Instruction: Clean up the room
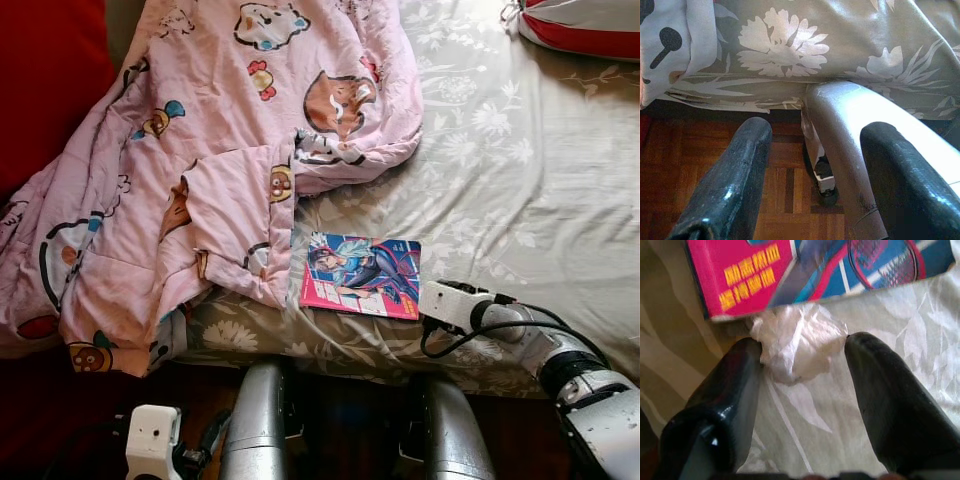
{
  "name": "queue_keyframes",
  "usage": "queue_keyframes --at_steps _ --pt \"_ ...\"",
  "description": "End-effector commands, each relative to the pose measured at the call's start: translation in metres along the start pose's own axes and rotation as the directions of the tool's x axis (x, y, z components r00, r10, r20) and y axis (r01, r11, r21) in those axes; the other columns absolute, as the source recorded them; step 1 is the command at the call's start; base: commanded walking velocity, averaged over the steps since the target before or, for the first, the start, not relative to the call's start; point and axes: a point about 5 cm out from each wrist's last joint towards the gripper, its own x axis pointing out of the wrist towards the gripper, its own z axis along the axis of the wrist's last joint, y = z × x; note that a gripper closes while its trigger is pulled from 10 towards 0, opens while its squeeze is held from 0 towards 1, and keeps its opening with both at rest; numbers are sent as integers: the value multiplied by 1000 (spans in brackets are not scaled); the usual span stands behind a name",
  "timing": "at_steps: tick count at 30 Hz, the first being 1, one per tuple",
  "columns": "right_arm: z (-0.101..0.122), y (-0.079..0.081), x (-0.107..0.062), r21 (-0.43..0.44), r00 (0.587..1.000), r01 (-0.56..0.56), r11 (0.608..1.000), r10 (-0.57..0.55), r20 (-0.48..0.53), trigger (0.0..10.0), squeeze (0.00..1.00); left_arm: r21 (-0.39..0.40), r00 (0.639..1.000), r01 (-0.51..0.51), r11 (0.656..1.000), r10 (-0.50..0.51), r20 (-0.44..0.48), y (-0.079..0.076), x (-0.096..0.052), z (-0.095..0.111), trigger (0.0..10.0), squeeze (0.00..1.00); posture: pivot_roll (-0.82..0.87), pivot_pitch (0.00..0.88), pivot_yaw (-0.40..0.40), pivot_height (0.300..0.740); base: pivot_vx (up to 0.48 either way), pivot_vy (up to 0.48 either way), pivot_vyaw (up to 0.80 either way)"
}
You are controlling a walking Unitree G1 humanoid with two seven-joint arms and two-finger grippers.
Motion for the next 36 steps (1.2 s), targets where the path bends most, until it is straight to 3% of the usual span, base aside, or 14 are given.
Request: queue_keyframes --at_steps 1,4,5,6,7,8,30,36 --pt "-3 13 2 0 999 -36 999 36 -7 10000 0 2 998 -15 1000 15 -56 4 -9 -9 10000 0 262 383 80 605 0 0 0" --pt "-1 16 2 12 999 -44 999 44 15 9725 0 5 998 -14 1000 14 -57 3 -9 -9 10000 0 266 382 81 605 0 0 0" --pt "-1 17 3 17 998 -51 999 50 22 5882 0 6 998 -14 1000 14 -57 3 -9 -9 10000 0 266 382 81 605 0 0 0" --pt "-1 17 3 17 998 -51 999 50 22 5882 0 6 998 -14 1000 14 -57 3 -9 -9 10000 0 266 382 81 605 0 0 0" --pt "-2 18 3 -1 999 -49 999 49 5 941 0 6 998 -14 1000 15 -57 3 -9 -9 10000 0 266 382 81 605 0 0 0" --pt "-2 19 3 -2 999 -52 999 52 6 0 0 6 998 -14 1000 15 -57 3 -9 -9 10000 0 266 382 81 605 0 0 0" --pt "-10 18 2 -18 998 -25 1000 24 -58 0 0 6 998 -23 1000 24 -62 4 -7 -12 10000 0 268 378 76 605 0 0 0" --pt "-19 22 0 44 997 6 999 -2 -83 0 0 5 998 -33 999 34 -61 5 0 -14 10000 0 258 344 68 605 0 0 0"
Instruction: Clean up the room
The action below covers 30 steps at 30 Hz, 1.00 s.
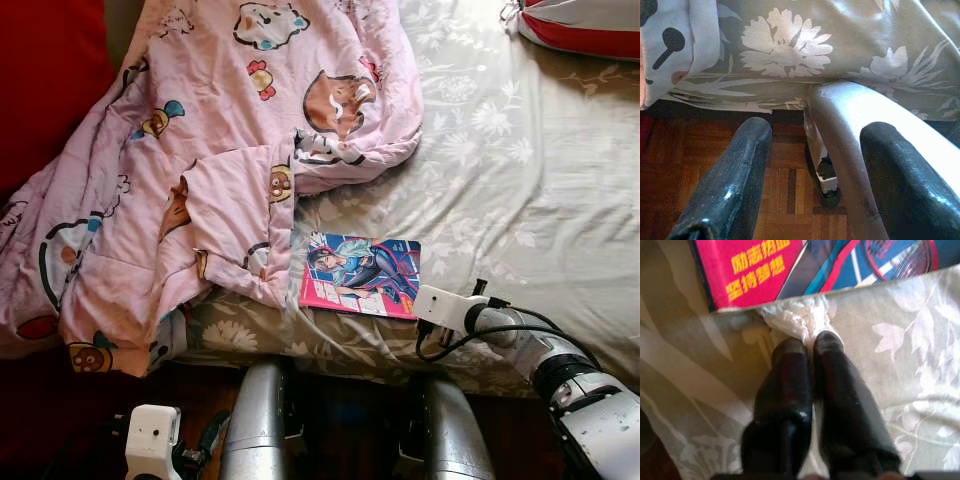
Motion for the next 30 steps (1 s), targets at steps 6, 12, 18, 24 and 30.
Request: queue_keyframes --at_steps 6,12,18,24,30 --pt "-20 9 -3 188 998 42 981 -32 -56 0 0 1 998 -25 1000 25 -57 5 8 -14 10000 0 245 304 60 605 0 0 0" --pt "-30 3 -8 351 988 156 923 -140 -72 0 0 -5 999 -30 1000 30 -42 6 27 -14 10000 0 205 229 43 605 0 0 0" --pt "-35 -4 -16 699 940 254 669 -341 -15 0 0 -14 999 -29 999 28 -43 4 46 -17 10000 0 161 167 29 605 0 0 0" --pt "-56 32 -27 849 880 329 413 -460 -117 10000 0 -17 998 -37 999 36 -58 3 61 -23 10000 0 91 103 19 605 0 0 0" --pt "-65 125 -37 926 902 322 196 -361 -237 10000 0 -25 996 -44 999 42 -73 2 76 -28 10000 0 50 61 32 605 0 0 0"
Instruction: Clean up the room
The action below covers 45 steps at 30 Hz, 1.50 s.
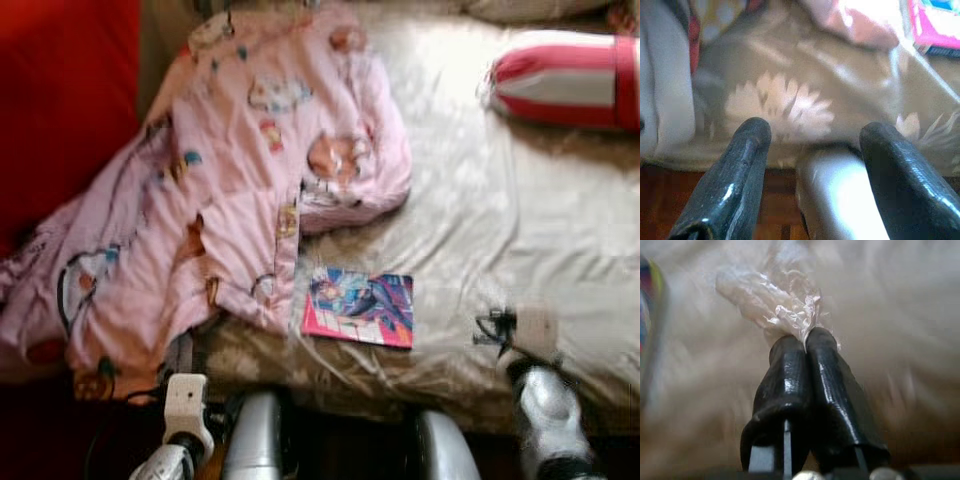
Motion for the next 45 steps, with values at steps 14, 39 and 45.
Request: queue_keyframes --at_steps 14,39,45 --pt "-43 23 -15 102 975 15 995 8 -222 10000 0 3 995 -45 999 45 -94 9 12 -15 10000 0 48 0 27 625 0 0 0" --pt "-91 20 -49 34 900 18 999 -1 -437 10000 0 -42 920 -168 985 142 -365 11 -4 -60 10000 0 36 0 26 740 0 0 0" --pt "-94 25 -51 89 882 17 996 27 -471 10000 0 -56 910 -147 988 112 -399 6 -8 -68 10000 0 36 0 28 740 0 0 0"
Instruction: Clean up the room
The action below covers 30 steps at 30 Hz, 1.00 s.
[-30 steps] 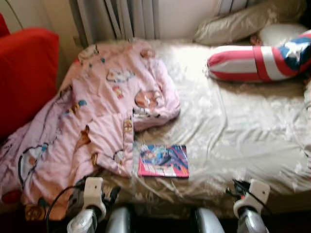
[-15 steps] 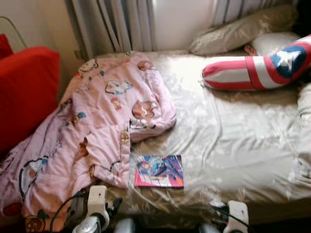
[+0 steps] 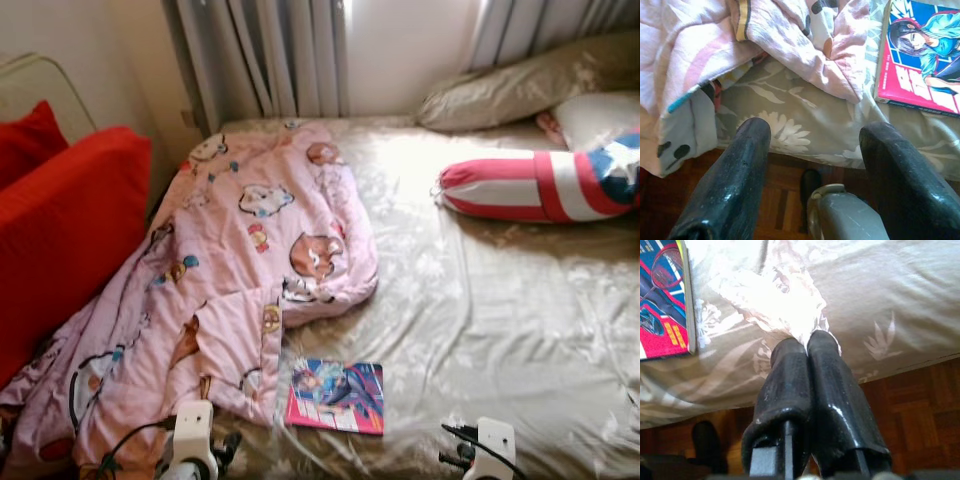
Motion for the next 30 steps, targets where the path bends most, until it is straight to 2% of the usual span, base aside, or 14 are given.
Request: queue_keyframes --at_steps 1,6,7,9,11,30 --pt "-7 4 -2 25 999 -29 999 30 -26 10000 0 2 998 -2 1000 2 -60 3 -4 -15 10000 0 36 0 29 740 0 0 0" --pt "-8 5 -2 61 999 -24 998 26 -29 10000 0 5 998 -2 1000 2 -68 5 -6 -19 10000 0 31 0 35 740 0 0 0" --pt "-8 7 -2 24 998 -47 999 48 -34 10000 0 6 997 -5 1000 5 -74 6 -7 -20 10000 0 35 0 34 740 0 0 0" --pt "-8 9 -2 16 997 -73 997 73 -28 10000 0 5 997 -6 1000 7 -81 6 -7 -21 10000 0 37 0 33 740 0 0 0" --pt "-8 10 -2 -13 997 -74 997 74 -27 10000 0 2 997 -3 1000 4 -80 4 -6 -21 10000 0 38 0 33 740 0 0 763" --pt "-12 4 -3 -22 996 -72 997 71 -56 10000 0 -23 996 -31 999 29 -83 -9 2 -9 10000 0 65 0 22 740 0 0 796"
